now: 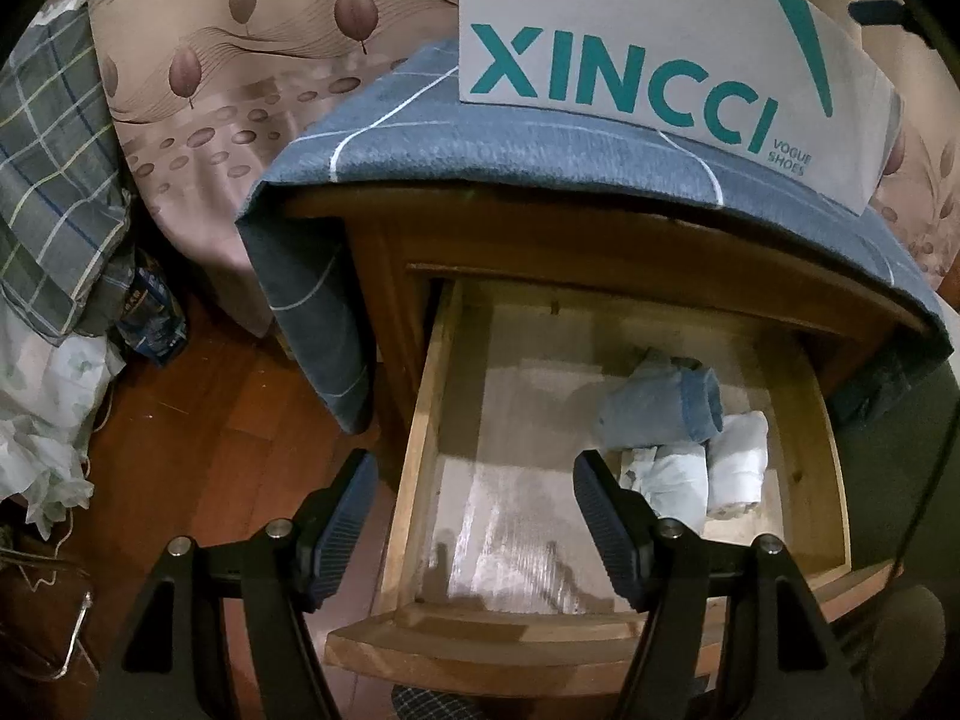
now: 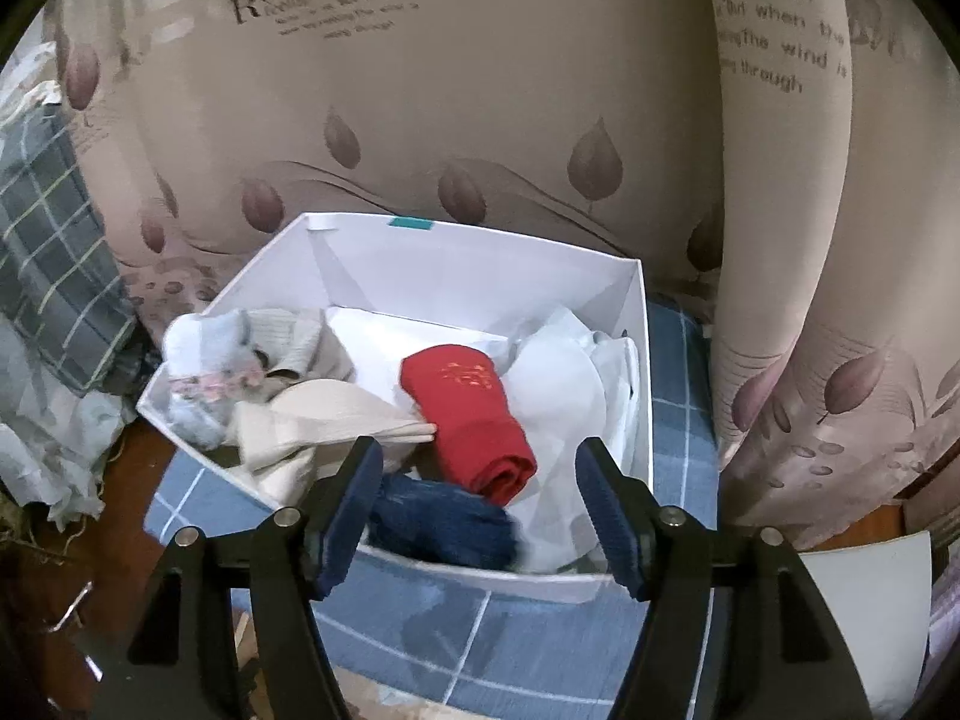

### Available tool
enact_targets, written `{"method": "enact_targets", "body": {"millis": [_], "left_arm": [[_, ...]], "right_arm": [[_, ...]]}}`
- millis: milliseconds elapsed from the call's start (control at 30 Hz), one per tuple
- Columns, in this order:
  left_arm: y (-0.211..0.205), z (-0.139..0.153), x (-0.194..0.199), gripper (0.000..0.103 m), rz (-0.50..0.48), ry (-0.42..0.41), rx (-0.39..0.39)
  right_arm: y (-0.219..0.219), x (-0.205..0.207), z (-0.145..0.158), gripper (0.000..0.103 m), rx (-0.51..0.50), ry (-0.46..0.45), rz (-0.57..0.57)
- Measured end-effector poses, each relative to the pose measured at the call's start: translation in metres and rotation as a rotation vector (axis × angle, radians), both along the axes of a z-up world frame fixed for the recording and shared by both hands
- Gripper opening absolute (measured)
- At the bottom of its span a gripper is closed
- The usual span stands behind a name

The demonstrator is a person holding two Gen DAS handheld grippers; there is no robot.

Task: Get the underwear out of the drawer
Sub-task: 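Move the right gripper back into the drawer toward the white underwear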

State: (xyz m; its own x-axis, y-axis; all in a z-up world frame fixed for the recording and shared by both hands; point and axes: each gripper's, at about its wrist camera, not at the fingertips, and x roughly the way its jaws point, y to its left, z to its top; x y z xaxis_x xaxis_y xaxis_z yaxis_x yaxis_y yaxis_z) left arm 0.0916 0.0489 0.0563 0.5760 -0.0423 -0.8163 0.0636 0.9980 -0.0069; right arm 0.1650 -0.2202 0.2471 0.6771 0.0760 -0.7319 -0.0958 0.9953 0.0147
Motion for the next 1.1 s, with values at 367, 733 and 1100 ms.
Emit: {"method": "enact_targets", "body": {"millis": [367,733,1100], "left_arm": [[0.0,-0.002,0.002,0.07,0.002,0.003,0.01],[0.003,-0.001,0.001,0.07,0.006,0.004,0.002],[0.006,-0.002,0.001,0.07,0.013,0.012,-0.006]], "right_arm": [[0.008,-0.08,-0.011,0.064,0.025,0.037,0.122],[-0.003,-0.139,-0.088,0.064,0.028,0.207,0.135],[-0.001,-0.116,-0.215,0.062,0.038,0.444,0.009]]}}
